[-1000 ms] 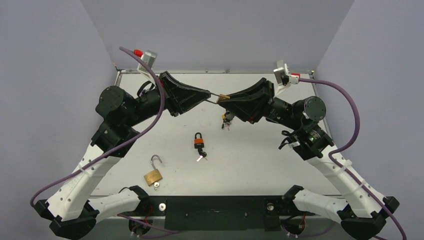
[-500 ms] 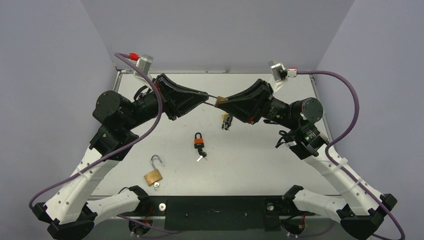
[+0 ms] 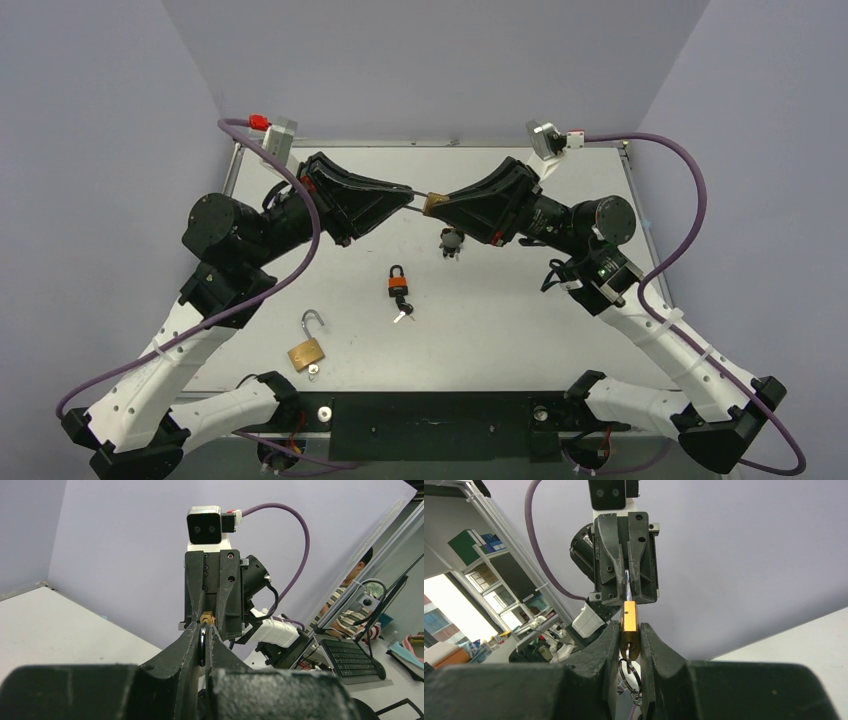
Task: Lock with the key
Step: Lock the lock, then place the lock at the center of the board.
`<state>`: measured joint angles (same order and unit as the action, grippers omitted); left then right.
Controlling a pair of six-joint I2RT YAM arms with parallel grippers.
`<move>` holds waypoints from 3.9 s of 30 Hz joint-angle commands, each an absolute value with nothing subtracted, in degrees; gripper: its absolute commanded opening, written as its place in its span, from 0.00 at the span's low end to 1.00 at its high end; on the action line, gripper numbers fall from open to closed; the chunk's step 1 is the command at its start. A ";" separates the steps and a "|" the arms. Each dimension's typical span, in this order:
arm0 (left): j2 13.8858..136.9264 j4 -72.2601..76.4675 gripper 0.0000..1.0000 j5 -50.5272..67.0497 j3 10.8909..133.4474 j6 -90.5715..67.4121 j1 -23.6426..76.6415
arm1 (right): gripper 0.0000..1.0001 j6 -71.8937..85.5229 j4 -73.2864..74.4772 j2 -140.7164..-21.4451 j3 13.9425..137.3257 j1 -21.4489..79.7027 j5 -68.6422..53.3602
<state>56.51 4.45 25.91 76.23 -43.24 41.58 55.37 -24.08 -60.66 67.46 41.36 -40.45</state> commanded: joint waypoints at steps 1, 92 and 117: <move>58.09 2.80 0.00 27.46 74.39 -42.47 43.55 | 0.00 53.78 -28.32 -61.94 70.33 43.17 -37.39; 58.93 -16.19 0.00 18.90 86.90 -33.85 41.69 | 0.00 21.89 7.99 -47.31 57.19 43.49 -21.44; 103.20 21.05 0.00 17.43 84.48 -42.00 41.38 | 0.00 36.08 16.96 -63.27 56.62 13.42 6.78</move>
<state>96.27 8.36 18.02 79.37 -40.32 41.45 32.60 21.28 -59.61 56.60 17.47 3.84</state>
